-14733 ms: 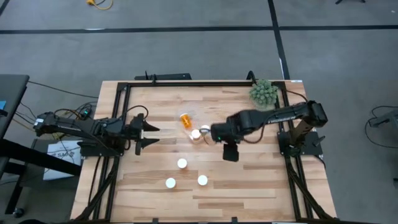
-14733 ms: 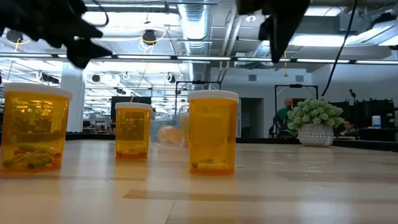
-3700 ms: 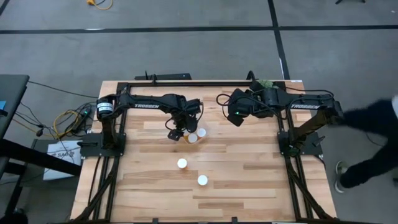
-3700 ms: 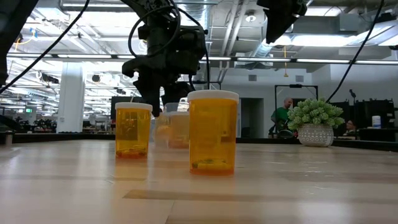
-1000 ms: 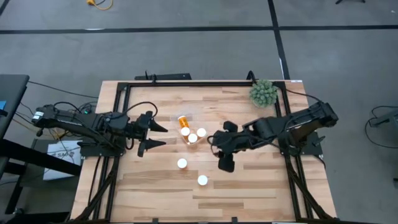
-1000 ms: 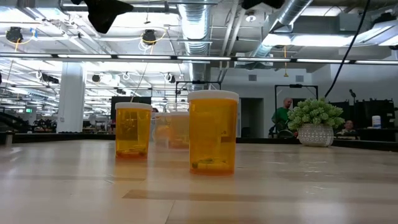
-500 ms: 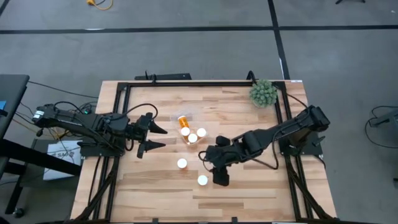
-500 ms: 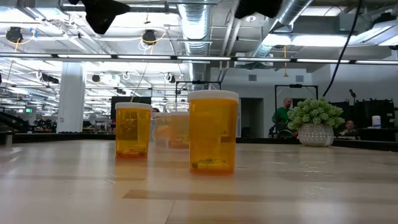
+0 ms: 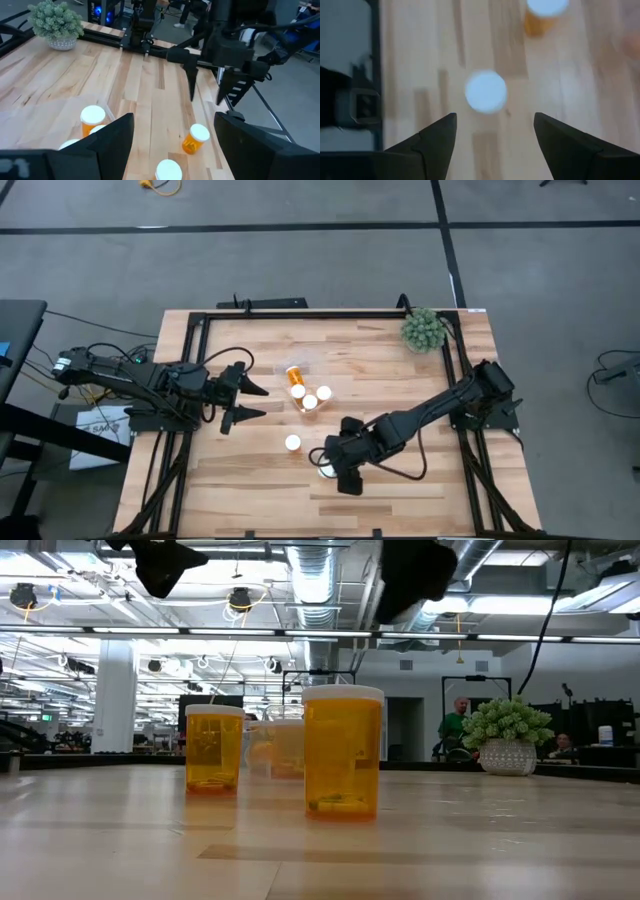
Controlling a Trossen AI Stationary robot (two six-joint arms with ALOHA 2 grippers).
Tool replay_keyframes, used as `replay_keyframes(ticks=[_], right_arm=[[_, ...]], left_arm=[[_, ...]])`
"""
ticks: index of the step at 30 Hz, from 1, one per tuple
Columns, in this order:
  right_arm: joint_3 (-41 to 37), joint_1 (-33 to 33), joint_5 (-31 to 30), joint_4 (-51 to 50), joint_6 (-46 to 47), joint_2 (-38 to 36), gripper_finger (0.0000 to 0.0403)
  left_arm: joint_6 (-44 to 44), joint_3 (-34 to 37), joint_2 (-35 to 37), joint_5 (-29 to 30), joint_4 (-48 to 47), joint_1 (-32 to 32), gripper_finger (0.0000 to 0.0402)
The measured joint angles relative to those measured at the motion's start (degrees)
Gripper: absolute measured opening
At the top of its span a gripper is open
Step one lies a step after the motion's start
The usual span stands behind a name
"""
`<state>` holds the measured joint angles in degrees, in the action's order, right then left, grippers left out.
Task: Pick and place pill bottles into a basket
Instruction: Put the bottom orange medicine bottle into the transparent bin
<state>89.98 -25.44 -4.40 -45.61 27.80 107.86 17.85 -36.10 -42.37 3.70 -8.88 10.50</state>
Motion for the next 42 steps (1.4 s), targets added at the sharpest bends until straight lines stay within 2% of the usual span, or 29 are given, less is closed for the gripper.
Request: replay_keyframes(ticks=[21, 32, 37, 42], right_arm=[[0.3, 2.0, 1.2, 5.1, 1.2, 2.2, 0.0261], [0.3, 2.2, -1.1, 7.4, -0.2, 3.3, 0.0261], [0.3, 2.1, 0.0, 7.9, 1.1, 4.6, 0.0277], [0.4, 2.1, 0.0, 8.1, 1.2, 4.8, 0.0311]], left_arm=[[0.4, 0.0, 0.0, 0.0, -1.9, 0.0, 0.0265], [0.4, 0.0, 0.0, 0.0, -2.0, 0.0, 0.0265], [0.4, 0.0, 0.0, -0.1, -2.1, 0.0, 0.0265], [0.4, 0.0, 0.0, 0.0, -2.0, 0.0, 0.0265]])
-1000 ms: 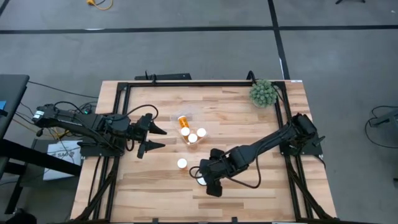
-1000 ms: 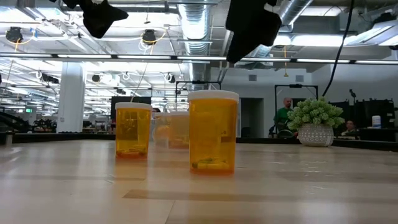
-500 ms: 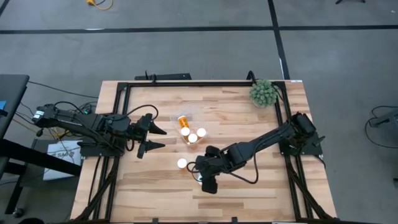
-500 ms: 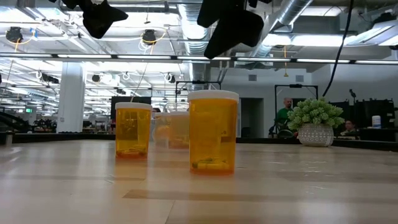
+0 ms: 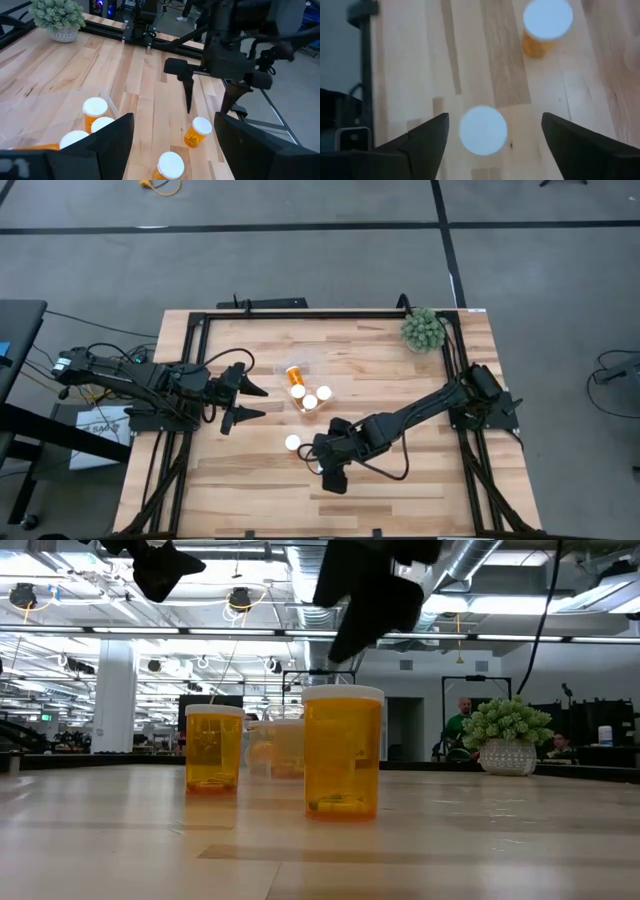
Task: Pick and place pill bottles into a basket
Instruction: Put the bottom orange medicine bottle into the transparent bin
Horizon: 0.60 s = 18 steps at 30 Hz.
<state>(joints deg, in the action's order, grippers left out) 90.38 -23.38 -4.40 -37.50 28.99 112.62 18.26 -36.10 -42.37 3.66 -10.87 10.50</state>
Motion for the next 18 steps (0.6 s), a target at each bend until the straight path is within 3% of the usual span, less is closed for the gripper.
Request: replay_keyframes(ticks=[7, 18], right_arm=[[-0.1, -0.5, 0.0, -0.4, -4.9, 0.2, 0.0343], [-0.1, -1.4, -0.1, -0.6, -15.8, 0.2, 0.0337]], left_arm=[[0.8, 0.0, 0.0, -0.3, -0.2, 0.0, 0.0265], [0.9, 0.0, 0.0, -0.3, -0.5, 0.0, 0.0265]])
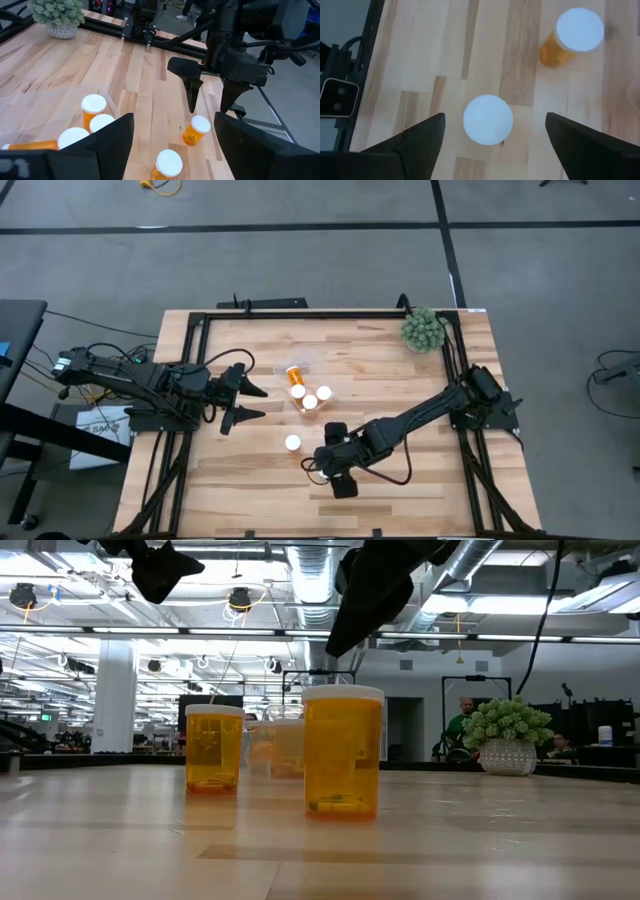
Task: Pick and place pill bottles into a basket
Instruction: Put the bottom orange medicine bottle into the transparent bin
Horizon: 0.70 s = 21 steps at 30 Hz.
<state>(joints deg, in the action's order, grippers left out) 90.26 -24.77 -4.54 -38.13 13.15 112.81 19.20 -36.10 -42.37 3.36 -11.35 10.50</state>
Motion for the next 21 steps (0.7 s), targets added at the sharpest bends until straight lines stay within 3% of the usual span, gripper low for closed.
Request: replay_keyframes(ticks=[21], right_arm=[[0.0, 0.0, 0.1, -1.3, -1.7, 4.2, 0.0336]], left_arm=[[0.0, 0.0, 0.0, 0.0, -0.1, 0.0, 0.0265]])
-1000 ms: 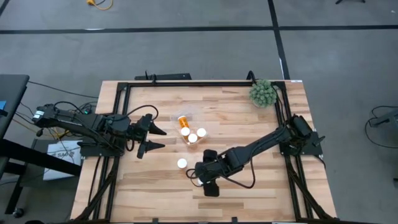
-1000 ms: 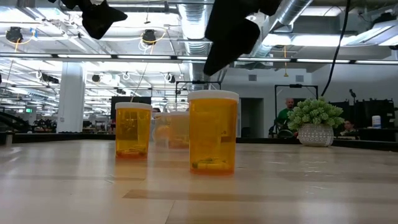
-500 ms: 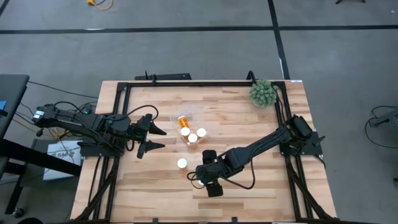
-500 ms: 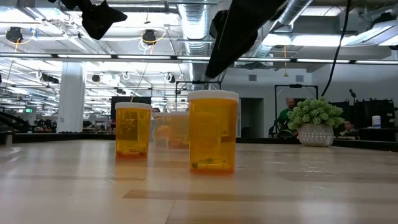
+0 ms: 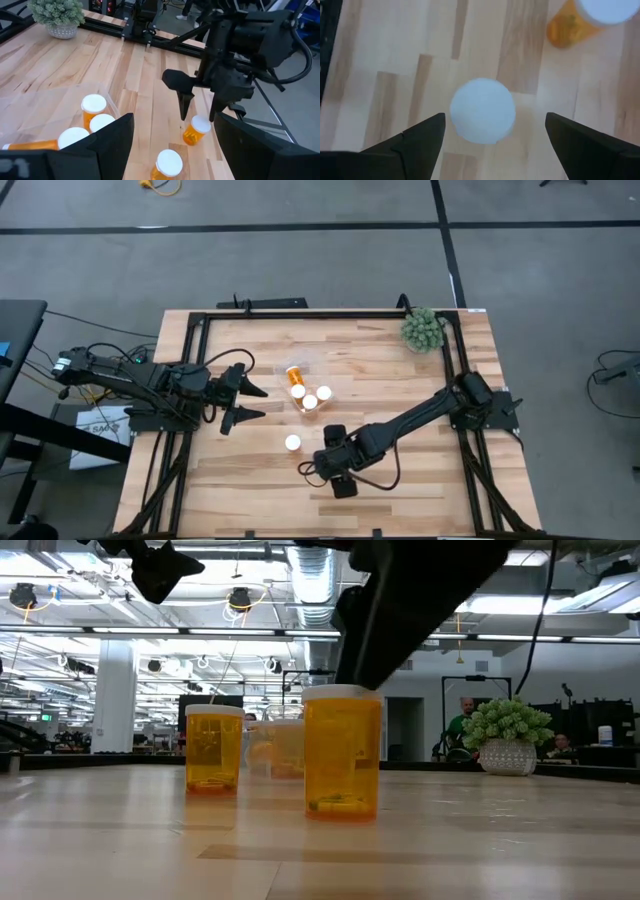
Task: Pick and place pill bottles into a basket
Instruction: Put the bottom orange medicine bottle into the transparent bin
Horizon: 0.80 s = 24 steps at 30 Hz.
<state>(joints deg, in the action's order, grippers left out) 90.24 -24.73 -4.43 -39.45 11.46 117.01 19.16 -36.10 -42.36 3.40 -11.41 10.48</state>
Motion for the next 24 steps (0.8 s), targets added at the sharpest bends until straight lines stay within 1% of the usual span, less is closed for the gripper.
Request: replay_keyframes(ticks=[7, 9, 12, 14, 17, 24], right_arm=[[0.2, -0.3, 0.0, 2.2, 0.0, 1.5, 0.0337], [-0.1, -0.3, 0.5, 1.5, 0.0, 1.7, 0.0336], [0.2, -0.3, 1.2, 3.7, 0.0, 2.5, 0.0334], [-0.1, -0.2, 1.4, 2.3, 0.1, 2.9, 0.0332], [0.1, 0.2, 1.1, 3.7, 0.2, 3.1, 0.0328], [0.0, 0.9, 0.8, 3.5, 0.5, 3.3, 0.0311]], left_arm=[[0.0, 0.0, 0.0, 0.0, -0.2, 0.0, 0.0265], [0.0, 0.0, 0.0, 0.0, -0.2, 0.0, 0.0265], [0.0, 0.0, 0.0, 0.0, -0.2, 0.0, 0.0265], [0.0, 0.0, 0.0, 0.0, -0.3, 0.0, 0.0265], [0.0, 0.0, 0.0, 0.0, -0.3, 0.0, 0.0265], [0.0, 0.0, 0.0, 0.0, -0.3, 0.0, 0.0265]])
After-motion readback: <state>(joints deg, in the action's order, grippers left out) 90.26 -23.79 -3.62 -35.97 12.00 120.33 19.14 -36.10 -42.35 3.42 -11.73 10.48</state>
